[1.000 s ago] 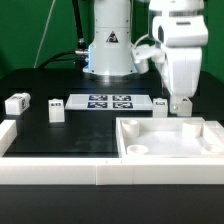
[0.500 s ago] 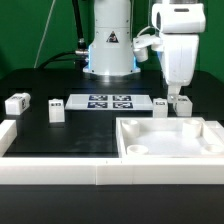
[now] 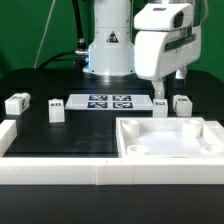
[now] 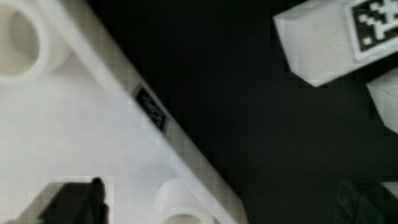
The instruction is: Assemble one leg
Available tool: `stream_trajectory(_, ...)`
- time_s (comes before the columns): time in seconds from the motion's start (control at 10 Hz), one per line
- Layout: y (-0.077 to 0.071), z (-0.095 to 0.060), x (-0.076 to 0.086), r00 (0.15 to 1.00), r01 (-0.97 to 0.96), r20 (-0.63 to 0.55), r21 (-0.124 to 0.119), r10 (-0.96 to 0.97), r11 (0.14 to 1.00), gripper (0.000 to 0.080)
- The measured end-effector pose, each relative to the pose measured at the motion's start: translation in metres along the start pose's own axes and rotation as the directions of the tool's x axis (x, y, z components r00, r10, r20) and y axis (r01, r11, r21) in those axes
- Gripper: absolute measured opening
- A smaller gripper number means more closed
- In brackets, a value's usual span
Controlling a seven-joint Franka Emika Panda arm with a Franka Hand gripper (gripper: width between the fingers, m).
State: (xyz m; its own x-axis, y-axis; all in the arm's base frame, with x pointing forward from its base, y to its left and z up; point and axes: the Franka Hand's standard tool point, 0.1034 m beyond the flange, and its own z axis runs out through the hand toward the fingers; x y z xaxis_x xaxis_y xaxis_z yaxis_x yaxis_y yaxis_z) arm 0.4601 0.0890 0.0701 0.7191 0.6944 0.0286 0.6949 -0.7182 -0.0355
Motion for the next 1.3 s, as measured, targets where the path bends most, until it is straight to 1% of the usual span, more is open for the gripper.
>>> stream_trajectory(0.1,-0.005,0.001,0.001,0.991,-0.137,0.000,0.010,0.137,0.990,0.0649)
stream_trajectory(0.2,-0.011,0.001,0.003,0.970,-0.244,0.001,0.014,0.244,0.970,0.0649)
stream_trajectory(0.3,-0.015,0.001,0.006,0.951,-0.308,0.001,0.019,0.308,0.951,0.0649)
stream_trajectory(0.5,-0.025,0.002,0.012,0.880,-0.475,0.003,0.030,0.475,0.880,0.0649)
stream_trajectory(0.6,-0.025,0.002,0.012,0.849,-0.528,0.004,0.036,0.528,0.849,0.0649)
stream_trajectory(0.8,-0.025,0.002,0.012,0.850,-0.527,0.005,0.036,0.527,0.849,0.0649)
stream_trajectory(0.9,-0.028,0.003,0.013,0.846,-0.533,0.004,0.036,0.533,0.845,0.0649)
stream_trajectory(1.0,-0.042,0.007,0.015,0.829,-0.559,0.004,0.039,0.560,0.828,0.0649)
stream_trajectory(1.1,-0.054,0.009,0.016,0.829,-0.559,0.021,0.041,0.559,0.828,0.0649)
stream_trajectory(1.2,-0.058,0.010,0.018,0.834,-0.551,0.016,0.041,0.551,0.833,0.0649)
stream_trajectory(1.3,-0.058,0.010,0.015,0.836,-0.549,0.042,0.040,0.547,0.835,0.0649)
